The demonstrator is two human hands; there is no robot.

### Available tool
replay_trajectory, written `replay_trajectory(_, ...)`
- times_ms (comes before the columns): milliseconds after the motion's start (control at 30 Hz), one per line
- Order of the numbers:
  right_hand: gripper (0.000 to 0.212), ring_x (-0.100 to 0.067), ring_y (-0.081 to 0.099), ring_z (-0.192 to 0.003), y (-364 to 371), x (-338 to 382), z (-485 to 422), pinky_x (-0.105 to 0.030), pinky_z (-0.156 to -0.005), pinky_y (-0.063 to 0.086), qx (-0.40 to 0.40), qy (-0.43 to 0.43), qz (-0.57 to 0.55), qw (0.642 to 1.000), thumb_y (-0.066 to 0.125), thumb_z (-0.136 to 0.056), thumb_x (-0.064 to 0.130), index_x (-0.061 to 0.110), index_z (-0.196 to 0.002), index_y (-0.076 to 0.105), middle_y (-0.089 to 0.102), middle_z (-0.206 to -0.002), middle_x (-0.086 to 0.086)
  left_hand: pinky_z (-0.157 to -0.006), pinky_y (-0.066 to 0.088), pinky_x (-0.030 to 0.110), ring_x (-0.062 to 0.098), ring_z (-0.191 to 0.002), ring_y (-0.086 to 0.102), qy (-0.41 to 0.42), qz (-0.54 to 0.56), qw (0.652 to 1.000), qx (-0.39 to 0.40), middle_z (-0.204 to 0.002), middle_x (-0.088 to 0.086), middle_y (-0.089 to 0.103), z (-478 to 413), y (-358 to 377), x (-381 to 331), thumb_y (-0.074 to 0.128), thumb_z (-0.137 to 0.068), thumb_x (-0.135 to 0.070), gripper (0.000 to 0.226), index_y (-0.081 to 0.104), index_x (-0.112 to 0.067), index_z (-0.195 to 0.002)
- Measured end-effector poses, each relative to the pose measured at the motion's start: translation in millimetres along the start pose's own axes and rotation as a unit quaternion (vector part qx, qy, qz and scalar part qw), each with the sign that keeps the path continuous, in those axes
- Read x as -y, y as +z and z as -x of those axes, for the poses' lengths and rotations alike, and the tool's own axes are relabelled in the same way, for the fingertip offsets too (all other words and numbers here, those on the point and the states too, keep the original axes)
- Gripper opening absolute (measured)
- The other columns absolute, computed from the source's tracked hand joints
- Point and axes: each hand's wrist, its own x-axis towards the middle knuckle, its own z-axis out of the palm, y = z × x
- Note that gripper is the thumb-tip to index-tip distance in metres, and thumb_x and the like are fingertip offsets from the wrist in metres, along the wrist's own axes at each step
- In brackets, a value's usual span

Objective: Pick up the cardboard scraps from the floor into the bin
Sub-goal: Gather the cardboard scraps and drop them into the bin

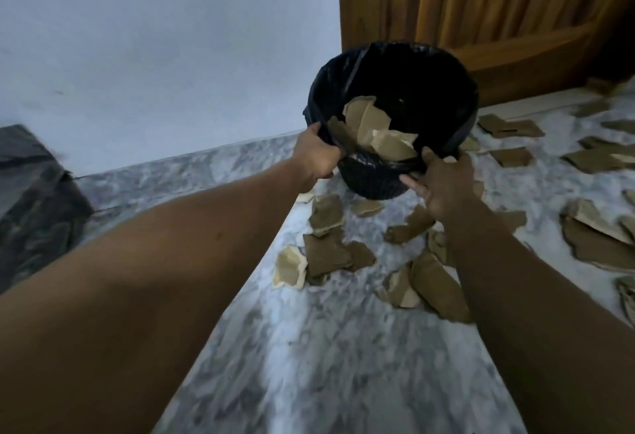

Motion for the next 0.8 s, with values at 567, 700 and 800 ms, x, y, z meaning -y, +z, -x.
replay_trajectory(567, 0.046, -0.025, 0.062, -0.091, -15.4, -30.4, -46.4, -0.045, -0.080, 0.052, -0.017, -0.091, 0.237, 0.967, 0.053, -0.100, 0.016, 0.017, -0.144, 0.042, 0.057, -0.115, -0.005, -0.096, 0.045, 0.030, 0.027, -0.129, 0.050, 0.046, -0.284, 0.956, 0.054, -0.149, 0.009, 0.044, -25.3, 29.1, 28.3, 0.070, -0.088, -0.023, 0.080, 0.024, -0.022, -0.154)
replay_trajectory(700, 0.052, -0.037, 0.055, -0.114, -30.6, -85.8, -61.6, -0.045, -0.100, 0.043, 0.050, -0.036, 0.573, 0.818, 0.053, -0.097, 0.040, 0.011, -0.139, 0.045, 0.056, -0.128, -0.017, -0.106, 0.042, 0.040, 0.033, -0.135, 0.042, 0.007, -0.378, 0.920, 0.103, -0.154, 0.012, 0.035, -37.6, 26.6, 99.5, 0.069, -0.085, -0.042, 0.082, 0.027, -0.020, -0.153)
replay_trajectory(800, 0.103, -0.039, 0.026, -0.144, -55.0, -124.7, -65.6, -0.052, -0.115, 0.027, 0.117, 0.032, 0.725, 0.678, 0.036, -0.072, 0.088, 0.020, -0.150, 0.035, 0.027, -0.158, -0.016, -0.112, 0.031, 0.055, 0.040, -0.143, 0.022, -0.011, -0.479, 0.853, 0.209, -0.161, 0.010, 0.014, -38.7, 26.4, 154.6, 0.063, -0.083, -0.056, 0.089, 0.017, -0.029, -0.154)
